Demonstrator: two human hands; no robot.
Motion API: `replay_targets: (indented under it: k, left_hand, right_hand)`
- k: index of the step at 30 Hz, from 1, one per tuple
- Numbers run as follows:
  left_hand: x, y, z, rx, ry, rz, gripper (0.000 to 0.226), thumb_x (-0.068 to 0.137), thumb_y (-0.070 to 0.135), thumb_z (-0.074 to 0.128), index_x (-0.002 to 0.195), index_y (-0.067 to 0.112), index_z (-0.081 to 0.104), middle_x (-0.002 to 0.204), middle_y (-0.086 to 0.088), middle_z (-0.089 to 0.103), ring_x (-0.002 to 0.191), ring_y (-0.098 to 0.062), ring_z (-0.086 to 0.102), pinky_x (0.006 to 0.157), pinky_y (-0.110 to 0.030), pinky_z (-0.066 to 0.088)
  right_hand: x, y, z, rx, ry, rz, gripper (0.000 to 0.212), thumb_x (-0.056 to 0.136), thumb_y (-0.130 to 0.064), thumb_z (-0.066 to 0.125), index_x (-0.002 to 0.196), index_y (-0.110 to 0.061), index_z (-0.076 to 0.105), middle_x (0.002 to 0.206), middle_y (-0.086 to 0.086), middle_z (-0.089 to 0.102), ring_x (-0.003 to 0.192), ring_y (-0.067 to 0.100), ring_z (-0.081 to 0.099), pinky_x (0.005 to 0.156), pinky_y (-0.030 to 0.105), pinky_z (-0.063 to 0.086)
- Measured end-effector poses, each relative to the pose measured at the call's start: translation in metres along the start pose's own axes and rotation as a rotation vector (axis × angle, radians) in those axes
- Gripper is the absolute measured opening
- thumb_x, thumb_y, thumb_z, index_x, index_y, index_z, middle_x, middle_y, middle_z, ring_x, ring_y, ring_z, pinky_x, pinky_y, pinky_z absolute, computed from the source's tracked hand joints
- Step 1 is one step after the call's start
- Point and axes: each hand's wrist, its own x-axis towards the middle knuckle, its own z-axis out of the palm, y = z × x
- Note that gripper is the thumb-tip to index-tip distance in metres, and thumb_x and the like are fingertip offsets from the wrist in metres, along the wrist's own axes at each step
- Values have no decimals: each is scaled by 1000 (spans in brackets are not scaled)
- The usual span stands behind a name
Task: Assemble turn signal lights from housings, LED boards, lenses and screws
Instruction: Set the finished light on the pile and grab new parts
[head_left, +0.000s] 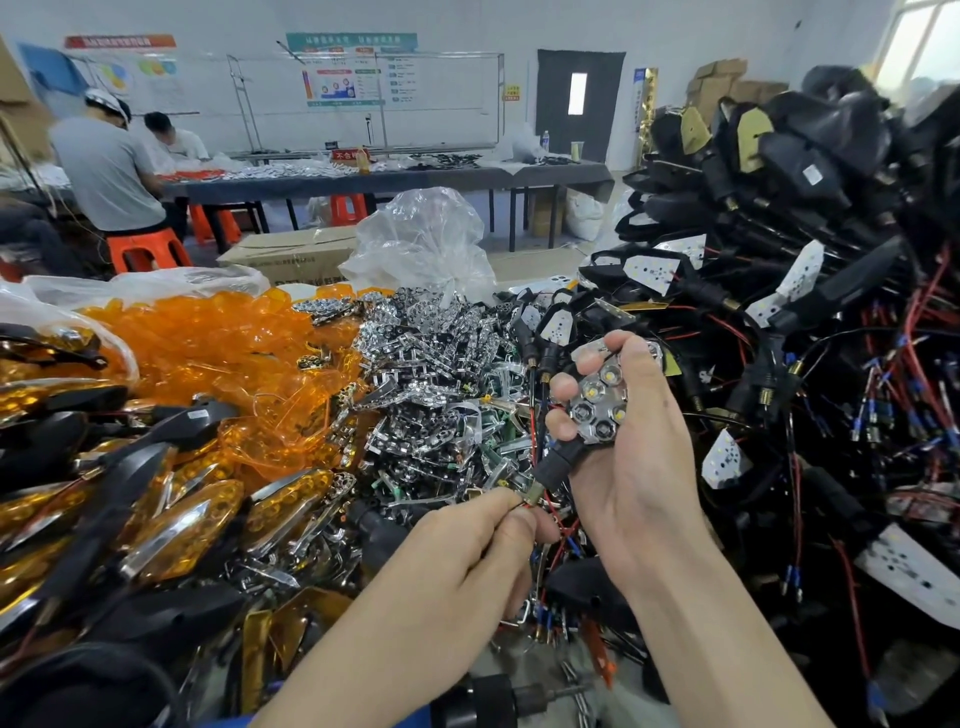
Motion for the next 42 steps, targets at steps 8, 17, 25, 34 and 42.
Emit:
replay_targets:
  k: [8, 17, 25, 34, 42]
  left_hand:
    - [2, 0, -7, -113, 142, -77, 29, 94, 62, 38, 103, 51, 63, 83, 9, 71, 64, 0, 62, 63, -23, 51]
    - [5, 11, 0, -478, 212, -105, 26, 99, 44, 48, 90, 24, 62, 63, 0, 53, 47, -10, 41, 41, -21, 32]
    - [8, 6, 3, -549, 222, -169, 38, 102, 38, 46, 87, 5, 54, 64, -2, 48, 43, -10, 30, 40, -20, 22]
    - [26, -7, 8, -714, 155, -404, 36, 106, 32, 46, 83, 8, 59, 70, -10, 55, 35, -12, 46, 34, -23, 36]
    - [12, -4, 15, -744, 215, -263, 22, 92, 48, 59, 103, 31, 69, 65, -2, 61, 50, -18, 50, 44, -26, 41]
  right_hand:
    - [-9, 22, 4, -143, -65, 71, 24, 108, -29, 45, 95, -17, 62, 76, -2, 68, 72, 19, 72, 60, 26, 57]
    - [-17, 34, 10, -255, -134, 214, 39, 106, -31, 51, 76, -34, 75, 88, -3, 76, 85, 15, 74, 77, 36, 48]
    - [-12, 36, 4, -251, -128, 340, 36, 104, -26, 54, 73, -27, 73, 80, 0, 71, 70, 18, 66, 62, 28, 53]
    - [-7, 28, -10, -348, -209, 408, 23, 103, -20, 50, 105, -17, 72, 93, 2, 77, 85, 21, 75, 64, 29, 58]
    - [-8, 37, -4, -570, -257, 185, 33, 95, -49, 48, 75, -36, 71, 78, -1, 74, 86, 27, 74, 82, 43, 58]
